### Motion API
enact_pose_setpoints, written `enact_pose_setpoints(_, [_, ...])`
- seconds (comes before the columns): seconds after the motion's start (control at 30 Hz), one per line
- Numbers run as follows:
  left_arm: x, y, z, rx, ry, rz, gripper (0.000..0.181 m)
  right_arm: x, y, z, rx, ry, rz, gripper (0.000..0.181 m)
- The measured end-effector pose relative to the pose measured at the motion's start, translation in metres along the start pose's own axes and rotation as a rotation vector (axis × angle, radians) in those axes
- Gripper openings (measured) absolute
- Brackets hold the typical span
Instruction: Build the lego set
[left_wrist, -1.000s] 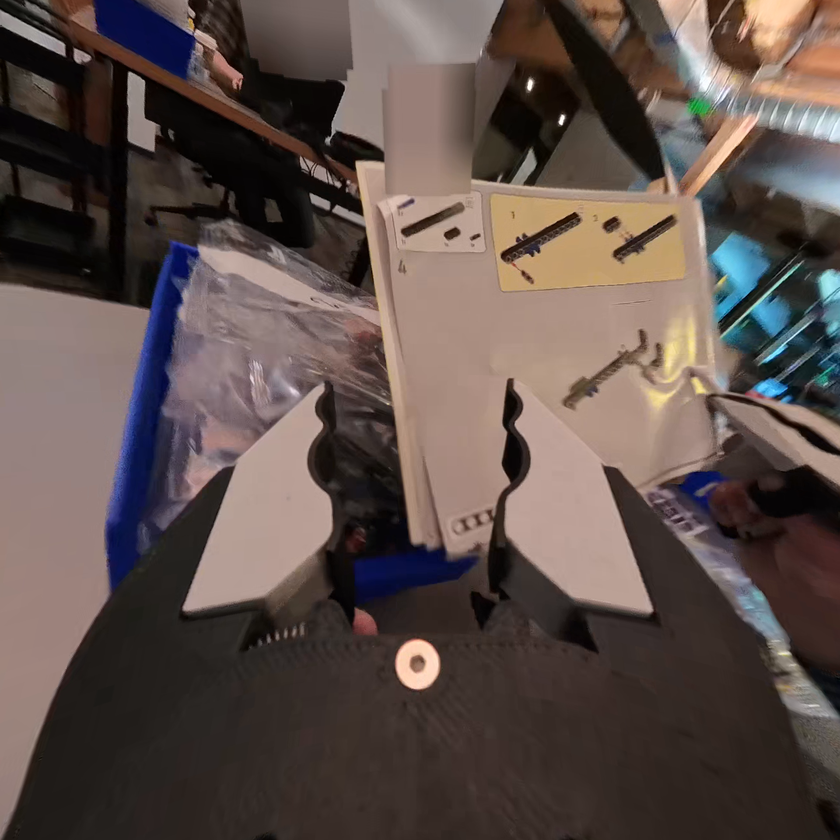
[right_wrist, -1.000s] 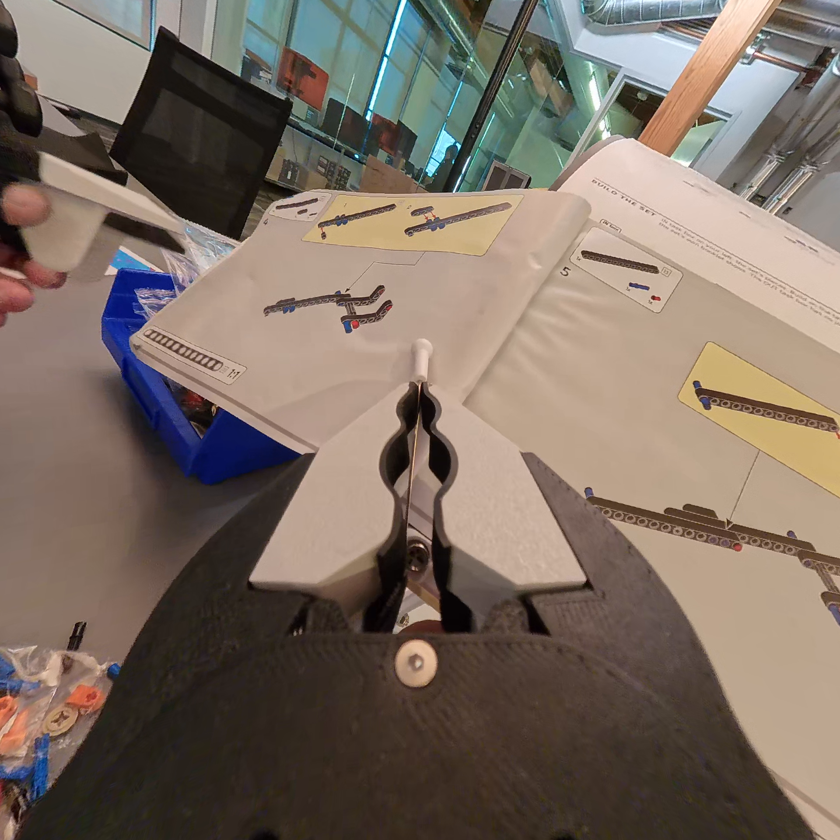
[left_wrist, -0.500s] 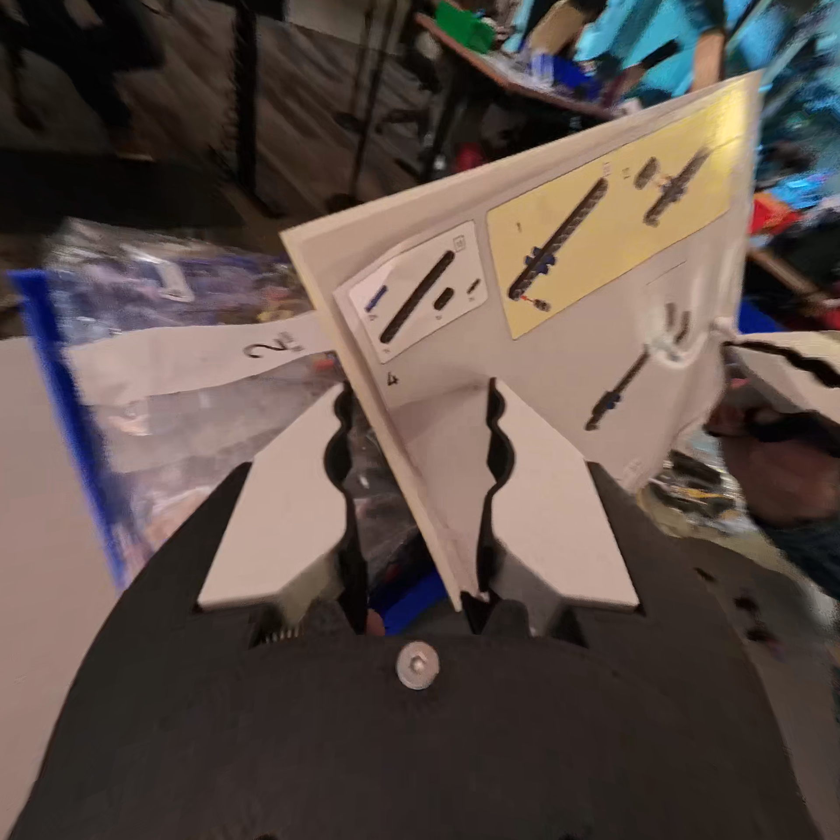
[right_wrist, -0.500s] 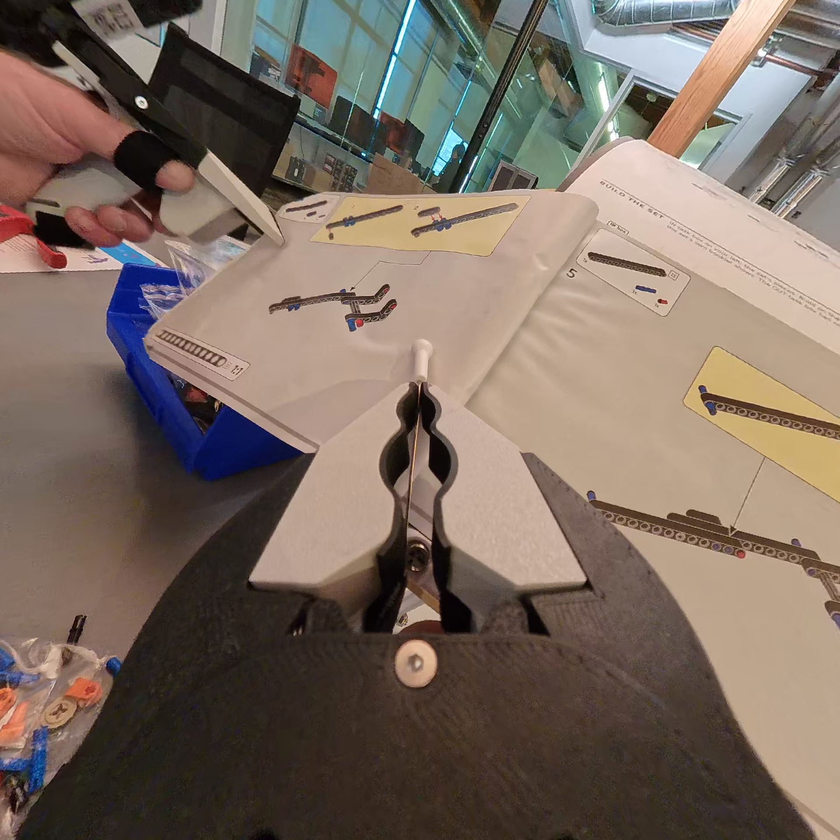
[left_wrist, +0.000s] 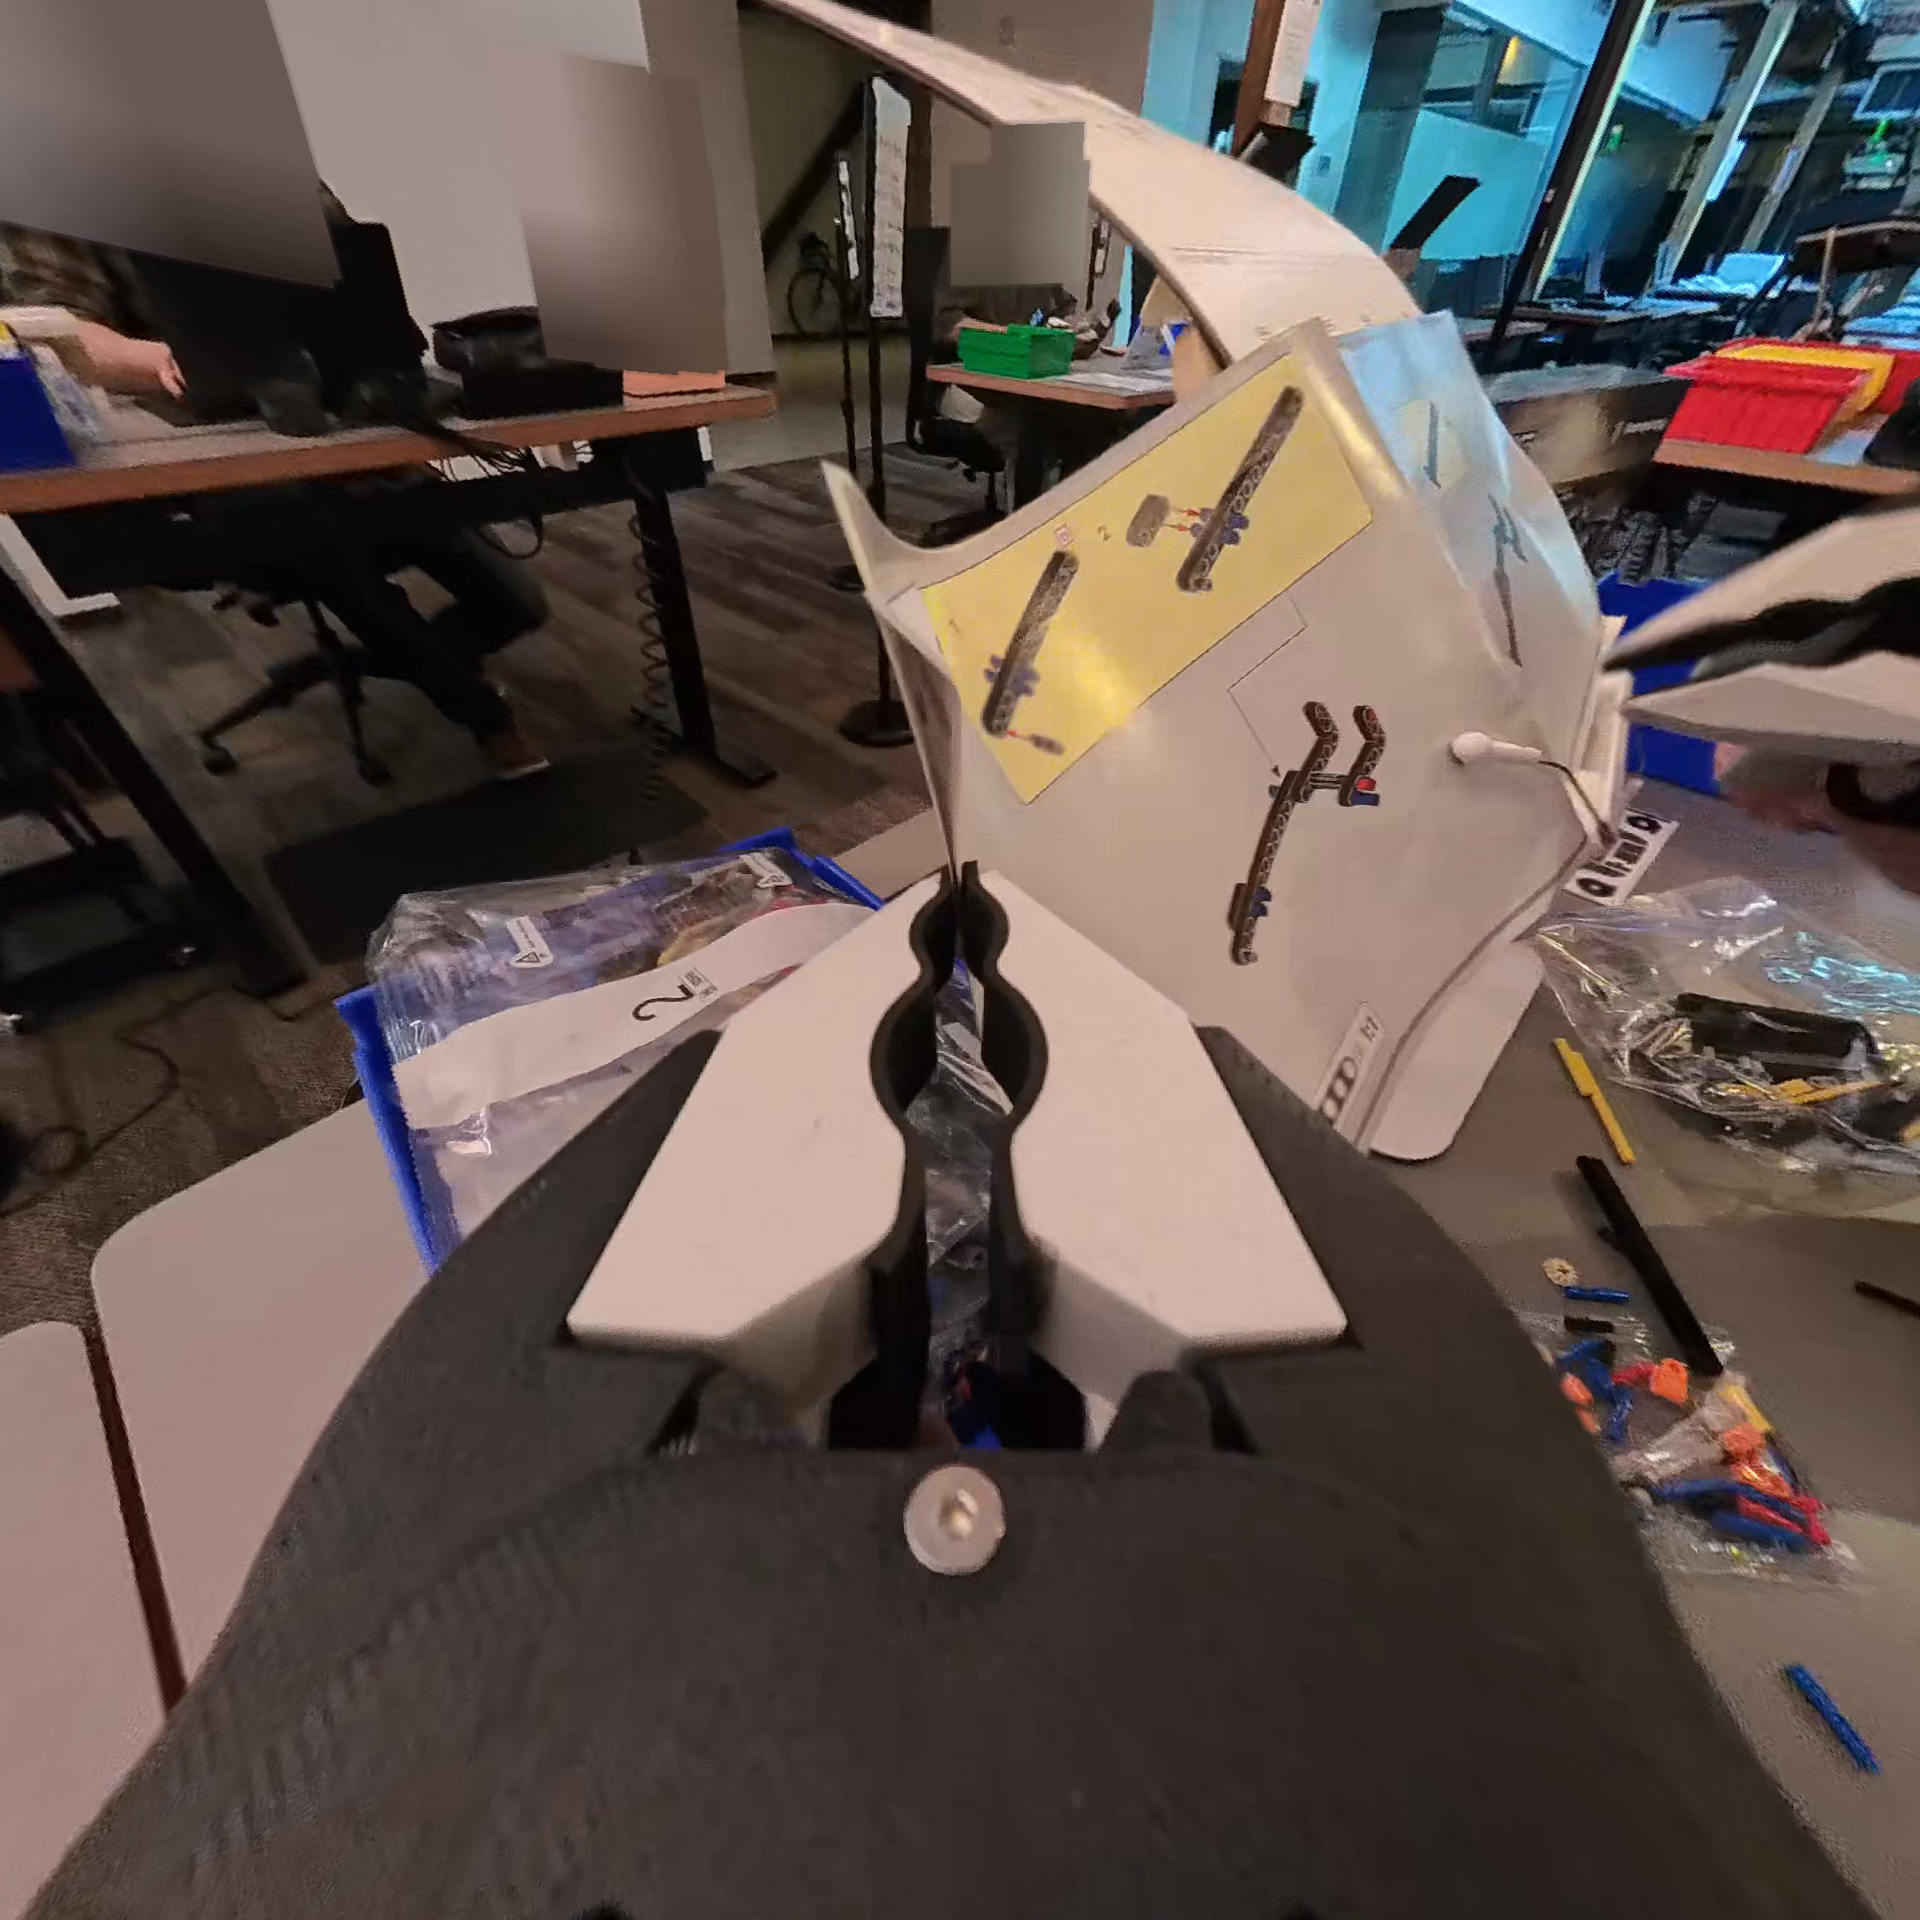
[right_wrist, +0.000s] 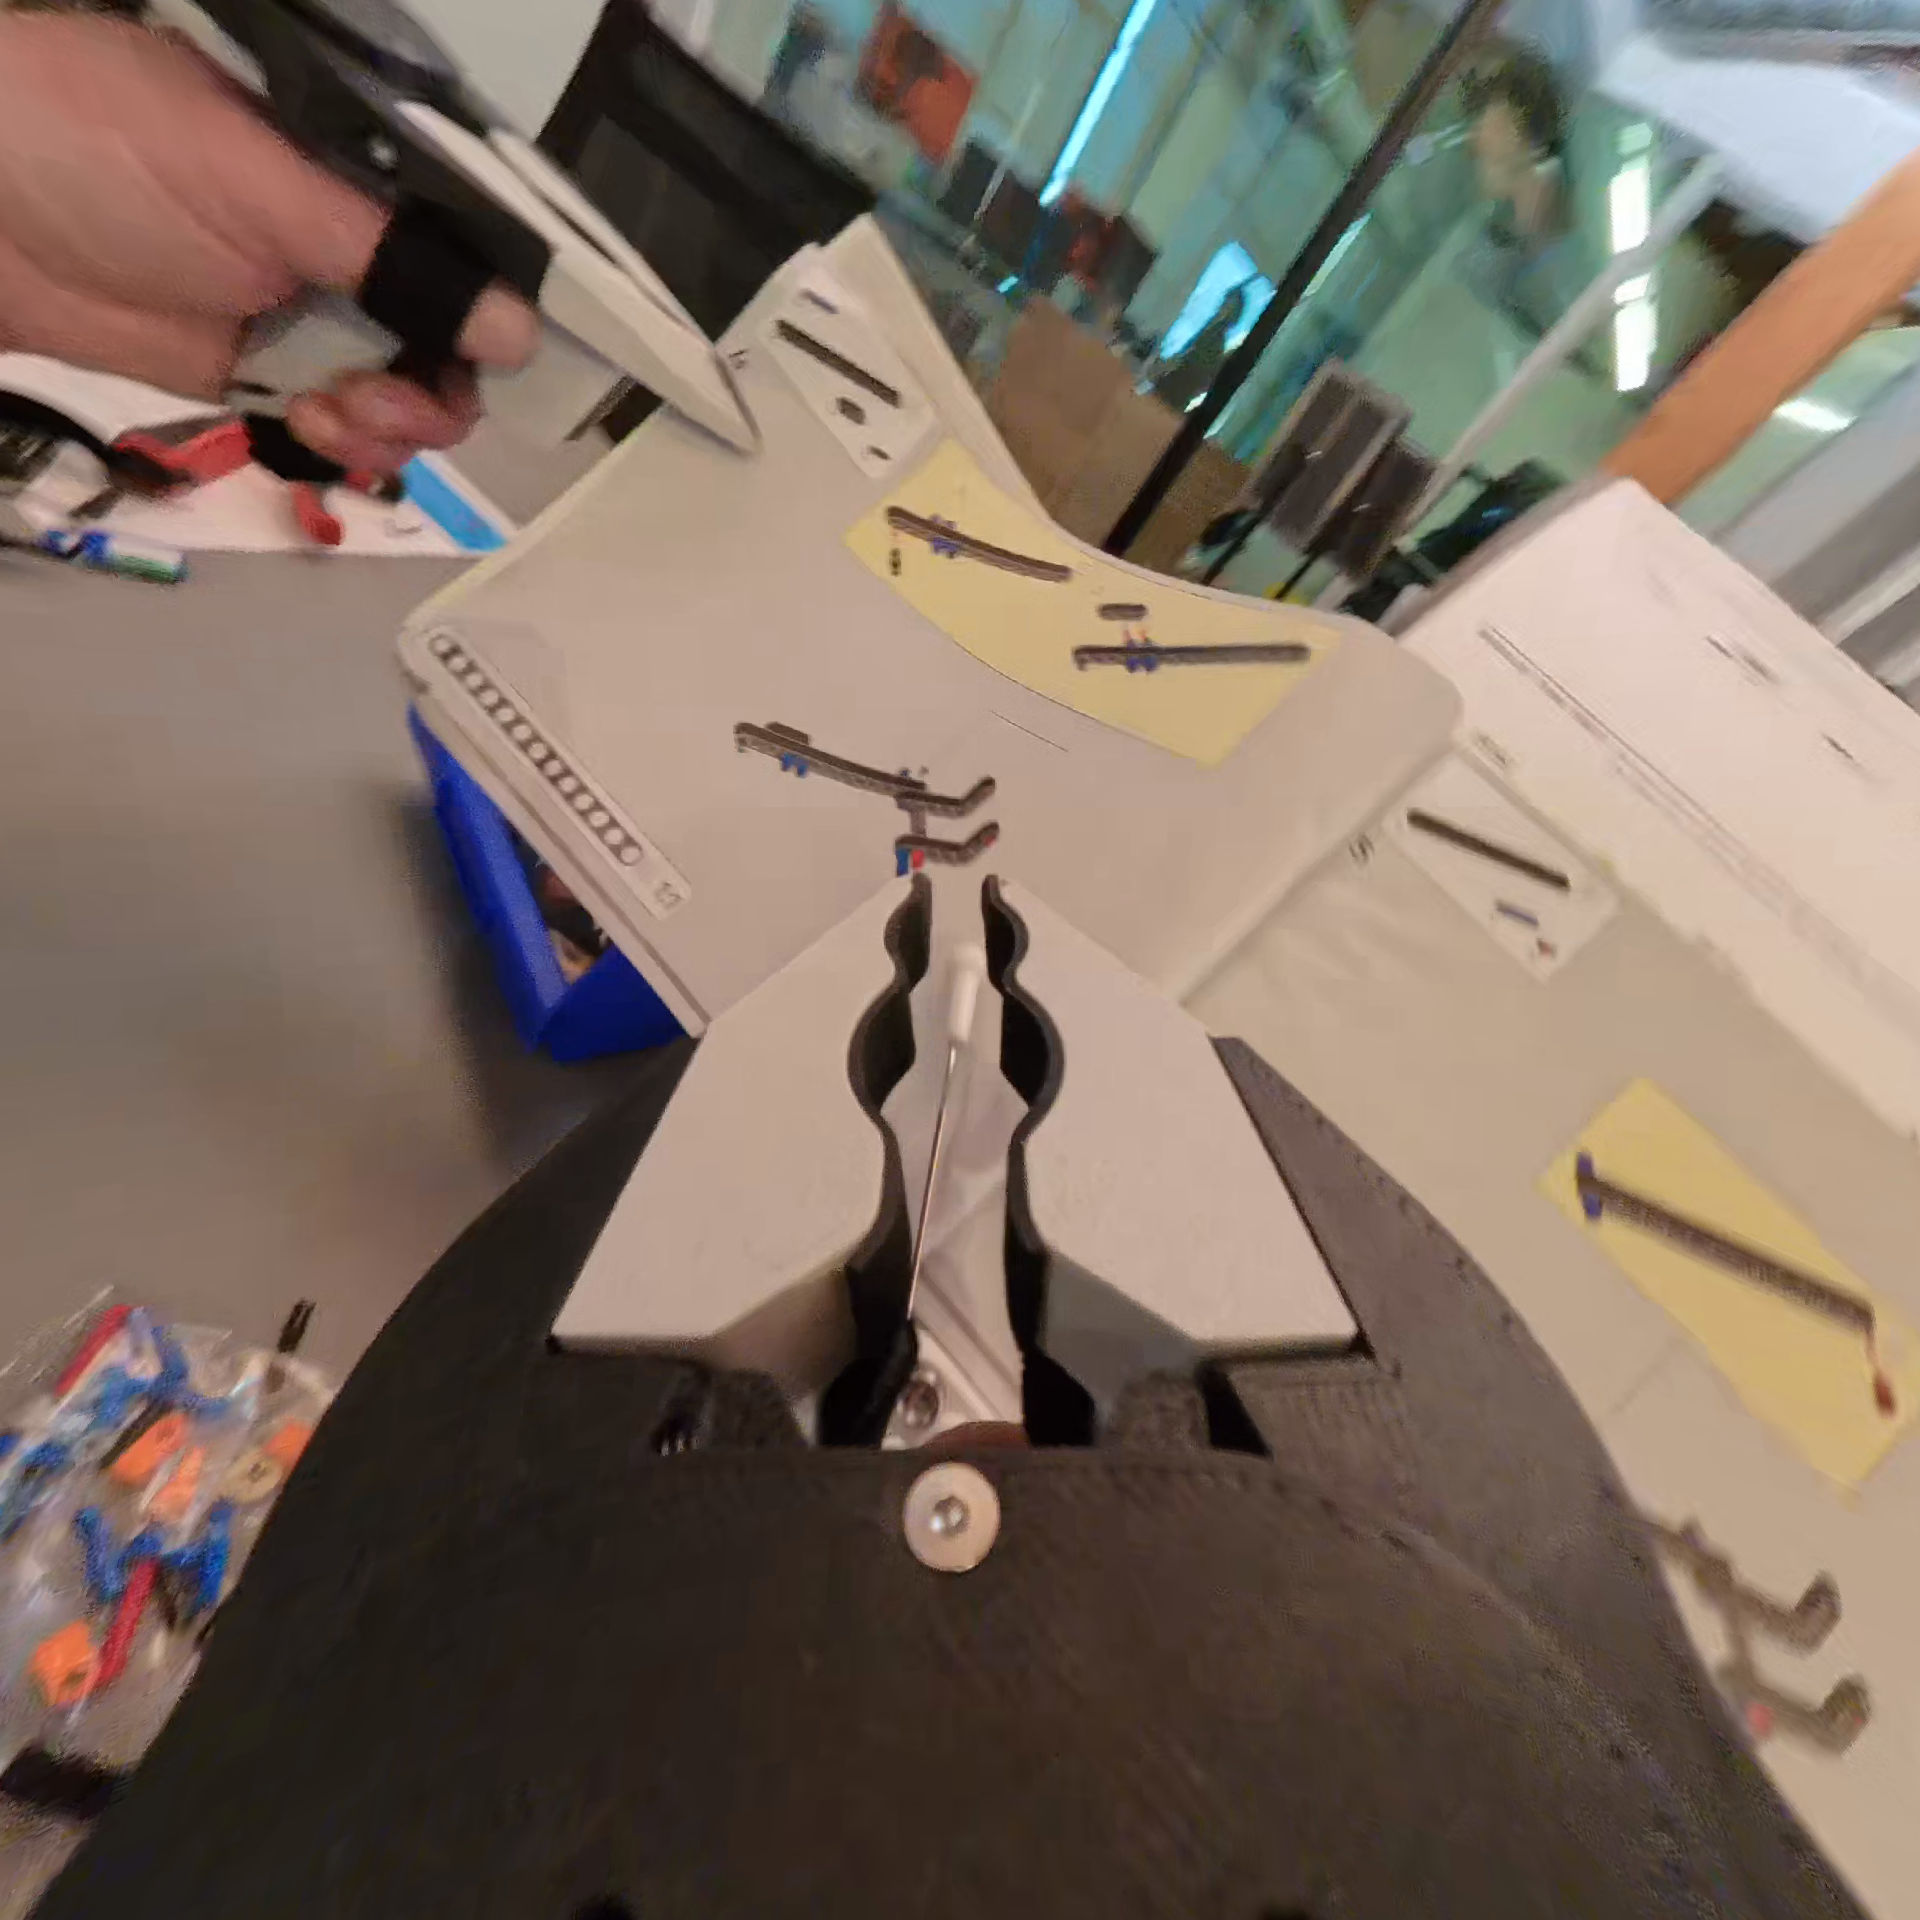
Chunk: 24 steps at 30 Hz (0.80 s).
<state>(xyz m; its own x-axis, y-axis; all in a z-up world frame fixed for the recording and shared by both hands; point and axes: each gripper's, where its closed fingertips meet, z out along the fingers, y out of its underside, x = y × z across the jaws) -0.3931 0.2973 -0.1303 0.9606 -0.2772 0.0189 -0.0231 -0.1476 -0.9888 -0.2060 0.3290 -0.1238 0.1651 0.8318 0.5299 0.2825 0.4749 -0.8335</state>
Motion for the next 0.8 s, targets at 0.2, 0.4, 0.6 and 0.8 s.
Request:
enact_pose_setpoints(0.2, [0.010,-0.017,-0.010,0.049,0.006,0.067,0.000,0.006,-0.066,0.037,-0.012,-0.149,-0.088,0.046])
enact_pose_setpoints(0.4, [0.029,-0.033,-0.023,0.085,0.017,0.180,0.000,0.001,-0.096,0.112,-0.089,-0.424,-0.113,0.065])
enact_pose_setpoints(0.6, [0.036,-0.040,-0.031,0.086,0.036,0.242,0.000,-0.009,-0.096,0.146,-0.195,-0.571,-0.221,0.036])
enact_pose_setpoints(0.8, [0.027,-0.040,-0.033,0.098,0.047,0.188,0.013,-0.005,-0.098,0.143,-0.212,-0.689,-0.160,0.002])
